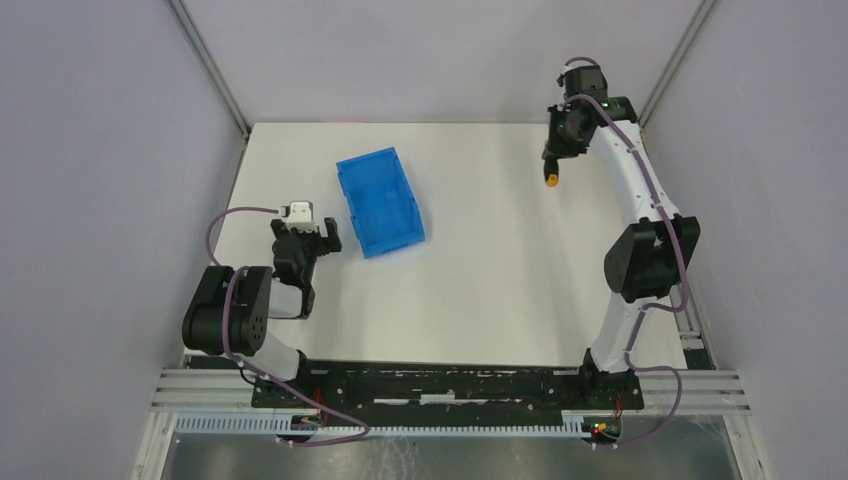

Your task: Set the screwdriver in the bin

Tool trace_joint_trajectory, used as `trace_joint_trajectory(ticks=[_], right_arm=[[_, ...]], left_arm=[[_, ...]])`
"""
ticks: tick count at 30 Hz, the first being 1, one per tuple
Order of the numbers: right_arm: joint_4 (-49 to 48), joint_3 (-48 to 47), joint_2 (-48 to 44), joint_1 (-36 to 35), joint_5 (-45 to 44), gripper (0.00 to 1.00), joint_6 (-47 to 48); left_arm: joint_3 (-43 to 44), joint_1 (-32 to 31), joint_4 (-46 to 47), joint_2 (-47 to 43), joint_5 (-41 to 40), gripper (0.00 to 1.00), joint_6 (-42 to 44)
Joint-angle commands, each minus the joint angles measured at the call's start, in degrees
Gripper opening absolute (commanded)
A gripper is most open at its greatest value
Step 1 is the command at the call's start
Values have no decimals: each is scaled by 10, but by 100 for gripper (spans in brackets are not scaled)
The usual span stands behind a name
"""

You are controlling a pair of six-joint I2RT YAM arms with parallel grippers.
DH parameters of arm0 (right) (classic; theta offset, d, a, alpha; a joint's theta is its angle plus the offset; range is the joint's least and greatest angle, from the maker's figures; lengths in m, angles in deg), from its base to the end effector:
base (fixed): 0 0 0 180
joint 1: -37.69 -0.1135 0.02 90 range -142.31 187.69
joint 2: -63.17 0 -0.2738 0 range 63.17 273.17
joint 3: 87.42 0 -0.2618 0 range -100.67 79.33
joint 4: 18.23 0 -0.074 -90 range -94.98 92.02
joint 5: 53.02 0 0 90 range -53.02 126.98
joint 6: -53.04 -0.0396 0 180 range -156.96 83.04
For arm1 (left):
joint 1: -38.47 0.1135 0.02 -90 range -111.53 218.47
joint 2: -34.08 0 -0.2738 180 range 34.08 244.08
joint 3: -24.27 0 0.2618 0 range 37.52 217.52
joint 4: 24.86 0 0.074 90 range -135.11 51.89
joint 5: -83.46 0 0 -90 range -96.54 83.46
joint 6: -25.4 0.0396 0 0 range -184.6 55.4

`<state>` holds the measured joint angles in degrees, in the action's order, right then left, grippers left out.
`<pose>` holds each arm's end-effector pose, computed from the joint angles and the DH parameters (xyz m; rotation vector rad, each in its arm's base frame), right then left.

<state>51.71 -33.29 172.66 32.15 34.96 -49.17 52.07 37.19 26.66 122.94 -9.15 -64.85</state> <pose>0.4281 0.0401 0.3541 0.1603 2.5016 0.0836 0.2532 -0.0039 0.1393 -0.0179 1.7371 0.0199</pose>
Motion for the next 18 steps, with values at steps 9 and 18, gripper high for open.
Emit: trace_joint_trajectory(ticks=[9,18], right_arm=[[-329,-54,87,-348,-49,0,-128],[-383,-63,207,-439,-151,0,-16]], left_arm=[[-1,3,15,-10,4,100,-12],[0,3,15,-10,4,100,-12]])
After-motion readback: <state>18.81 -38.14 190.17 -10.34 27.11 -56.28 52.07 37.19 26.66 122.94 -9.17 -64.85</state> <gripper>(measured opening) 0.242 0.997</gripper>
